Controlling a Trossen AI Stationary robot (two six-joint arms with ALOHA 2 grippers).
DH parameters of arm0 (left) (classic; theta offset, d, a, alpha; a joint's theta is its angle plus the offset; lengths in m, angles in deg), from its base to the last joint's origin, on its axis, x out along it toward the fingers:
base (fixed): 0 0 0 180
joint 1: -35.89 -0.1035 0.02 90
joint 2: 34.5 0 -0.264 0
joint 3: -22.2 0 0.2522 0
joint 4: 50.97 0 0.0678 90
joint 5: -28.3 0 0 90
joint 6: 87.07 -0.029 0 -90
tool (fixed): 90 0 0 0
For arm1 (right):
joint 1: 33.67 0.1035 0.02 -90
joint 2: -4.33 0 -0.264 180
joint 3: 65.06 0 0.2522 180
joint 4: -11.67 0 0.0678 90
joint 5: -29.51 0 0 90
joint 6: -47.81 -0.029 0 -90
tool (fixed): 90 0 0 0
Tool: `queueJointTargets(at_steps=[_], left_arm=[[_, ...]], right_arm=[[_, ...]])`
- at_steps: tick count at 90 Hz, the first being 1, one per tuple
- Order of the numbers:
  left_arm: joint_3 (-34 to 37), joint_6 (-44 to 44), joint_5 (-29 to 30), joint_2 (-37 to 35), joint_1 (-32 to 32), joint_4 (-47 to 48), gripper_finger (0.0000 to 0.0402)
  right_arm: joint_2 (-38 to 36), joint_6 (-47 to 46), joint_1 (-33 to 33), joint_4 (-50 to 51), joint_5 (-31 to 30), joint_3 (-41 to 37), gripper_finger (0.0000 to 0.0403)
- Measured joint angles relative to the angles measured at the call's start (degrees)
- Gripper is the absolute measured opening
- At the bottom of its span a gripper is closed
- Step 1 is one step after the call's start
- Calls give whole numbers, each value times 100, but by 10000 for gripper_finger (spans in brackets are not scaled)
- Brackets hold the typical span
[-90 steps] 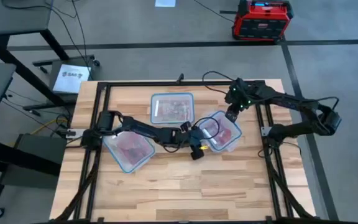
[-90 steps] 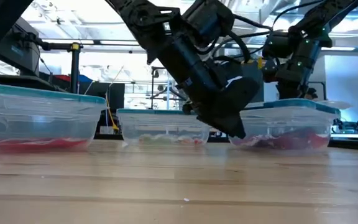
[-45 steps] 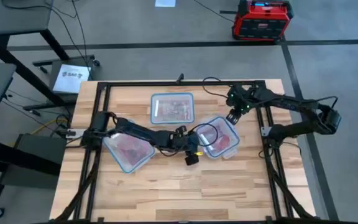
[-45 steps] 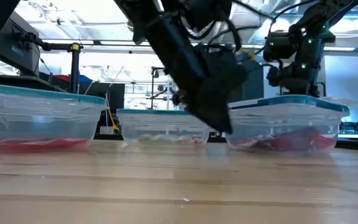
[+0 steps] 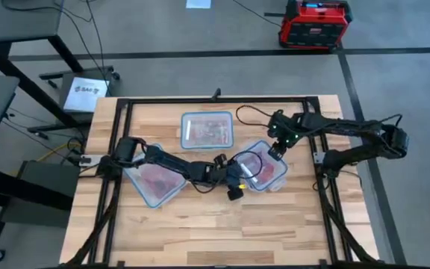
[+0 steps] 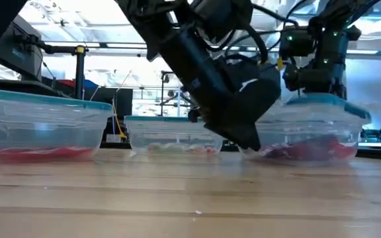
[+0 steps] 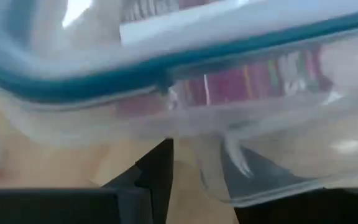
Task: Sort candy
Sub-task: Close the middle right transparent bin
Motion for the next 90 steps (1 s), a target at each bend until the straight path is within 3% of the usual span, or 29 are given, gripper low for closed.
queueJointTargets(at_steps=[20, 35, 44, 53, 58, 68, 76, 83, 90], left_arm=[[-1, -32, 63, 2, 78, 18, 118], [-10, 632, 96, -54, 357, 914, 118], [-10, 915, 676, -175, 670, 935, 118], [35, 1180, 1811, -214, 1057, 440, 118], [286, 1336, 2075, -167, 1186, 66, 118], [1136, 1859, 2036, -80, 1225, -1042, 118], [1777, 1909, 1770, -91, 1123, -2864, 118], [2210, 1539, 1541, -129, 1016, -4090, 118], [2415, 911, 1429, -110, 884, -4512, 118]], right_arm=[[0, -83, 82, 142, -108, 0, 132], [0, -145, 74, 164, -42, 0, 132], [0, -163, 91, 166, -47, 0, 132], [0, -133, 91, 167, -49, 0, 132], [0, -61, 91, 173, -57, 0, 132], [0, -8, 91, 147, -66, 0, 132], [0, 73, 89, 124, -71, 0, 132], [0, 95, 91, 112, -73, 0, 132], [0, 123, 88, 30, -82, 0, 132]])
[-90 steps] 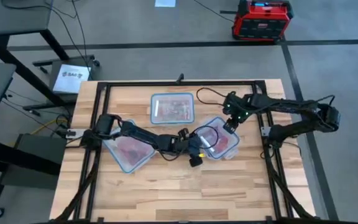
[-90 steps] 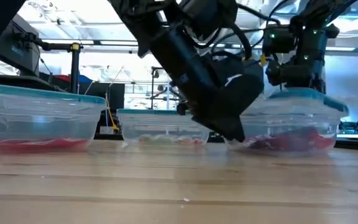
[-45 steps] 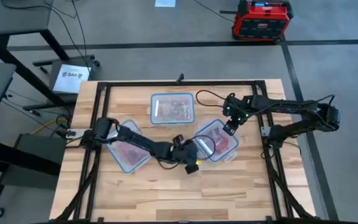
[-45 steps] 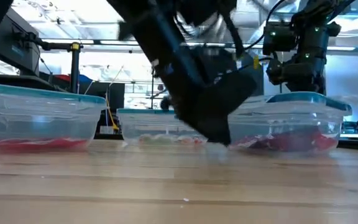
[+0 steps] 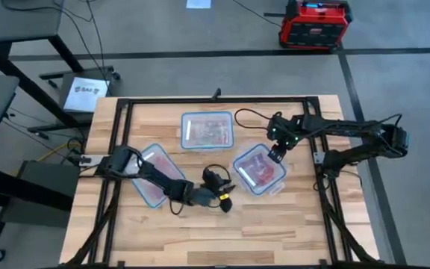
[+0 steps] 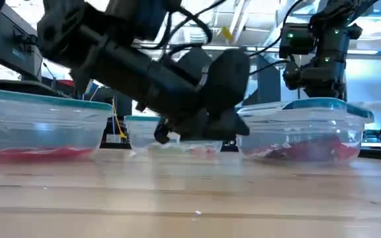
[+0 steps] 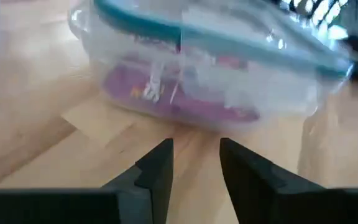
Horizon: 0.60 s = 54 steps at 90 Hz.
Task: Sort candy
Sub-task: Close the middle right transparent bin
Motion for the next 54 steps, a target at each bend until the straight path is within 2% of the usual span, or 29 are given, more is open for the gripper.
queueJointTargets(at_steps=[14, 41, 54], left_arm=[[-111, -529, -916, 11, -252, 64, 118], [-809, -930, -931, 751, -376, -8, 118], [-918, -1106, -895, 761, -453, 28, 118]], right_arm=[[0, 9, 0, -70, -2, 0, 132], [0, -100, 63, -160, -8, 0, 132], [0, -377, 116, -89, -47, 0, 132]])
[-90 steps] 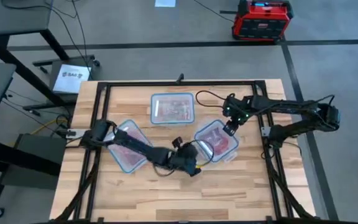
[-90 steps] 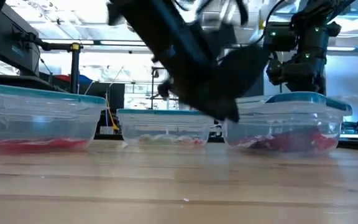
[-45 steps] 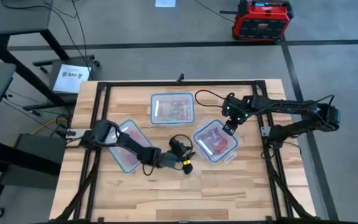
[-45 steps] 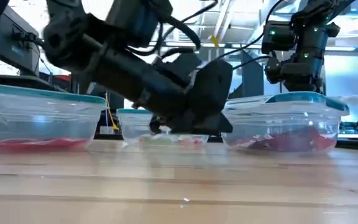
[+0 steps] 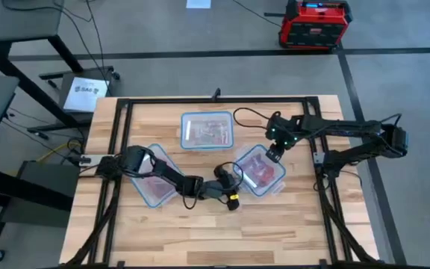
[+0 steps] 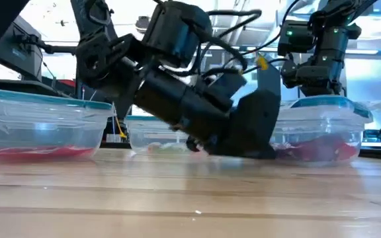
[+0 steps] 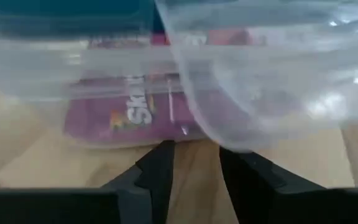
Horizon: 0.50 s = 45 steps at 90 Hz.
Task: Sort candy
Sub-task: Close the middle right transparent bin
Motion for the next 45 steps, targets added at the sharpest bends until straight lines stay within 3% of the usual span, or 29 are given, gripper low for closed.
queueJointTargets(at_steps=[32, 45], left_arm=[[-38, -26, 12, 7, -49, 126, 118], [-63, 14, -48, -114, 5, 787, 118]], right_arm=[[-2, -474, 158, -2, -23, 0, 132], [-19, -381, 162, 219, 27, 155, 132]])
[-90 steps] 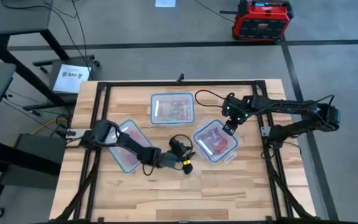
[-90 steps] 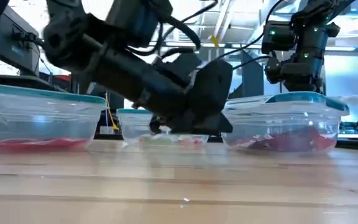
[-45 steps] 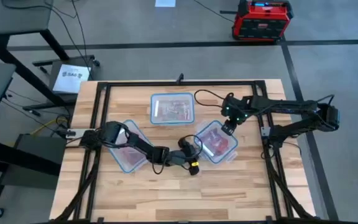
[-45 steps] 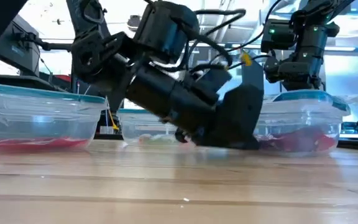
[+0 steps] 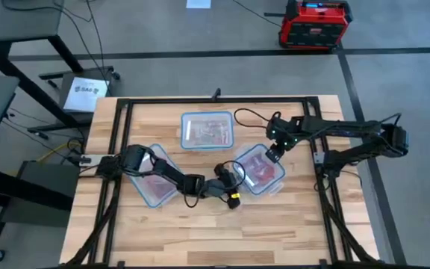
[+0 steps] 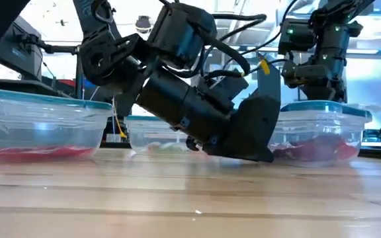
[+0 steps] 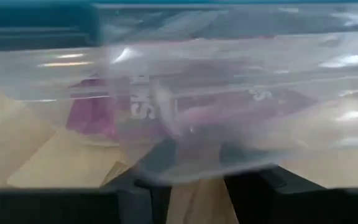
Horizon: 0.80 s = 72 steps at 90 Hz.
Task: Sort candy
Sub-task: Close the middle right transparent bin
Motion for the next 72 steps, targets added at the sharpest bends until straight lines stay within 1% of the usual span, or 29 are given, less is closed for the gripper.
queueJointTargets(at_steps=[8, 15, 25, 35, 46, 48, 52, 60, 67, 72], left_arm=[[-4, 122, -13, -343, 88, 883, 118], [0, 132, -54, -780, 156, 1790, 118], [0, 278, -75, -1544, 208, 3181, 118], [0, 314, -27, -2237, 208, 4440, 118], [3, 314, 302, -2818, 147, 5269, 118], [3, 314, 345, -2890, 134, 5344, 118], [3, 311, 379, -3019, 118, 5447, 118], [5, 238, 422, -3148, 92, 5553, 118], [6, 190, 414, -3155, 97, 5606, 118], [11, 210, 407, -3145, 100, 5653, 118]], right_arm=[[-145, 69, 30, 173, -92, 181, 132], [-336, 108, 103, 219, -160, 320, 132], [-716, 74, 318, -111, -230, 409, 132], [-1036, -378, 832, -1304, -304, 144, 132], [-975, -921, 1629, -3156, -595, -487, 132], [-920, -984, 1787, -3461, -709, -610, 132], [-791, -1114, 2088, -4046, -1135, -838, 132], [-453, -1325, 2651, -4959, -2294, -1252, 132], [-48, -1424, 3047, -5529, -3248, -1526, 132], [280, -1469, 3260, -5763, -3661, -1654, 132]])
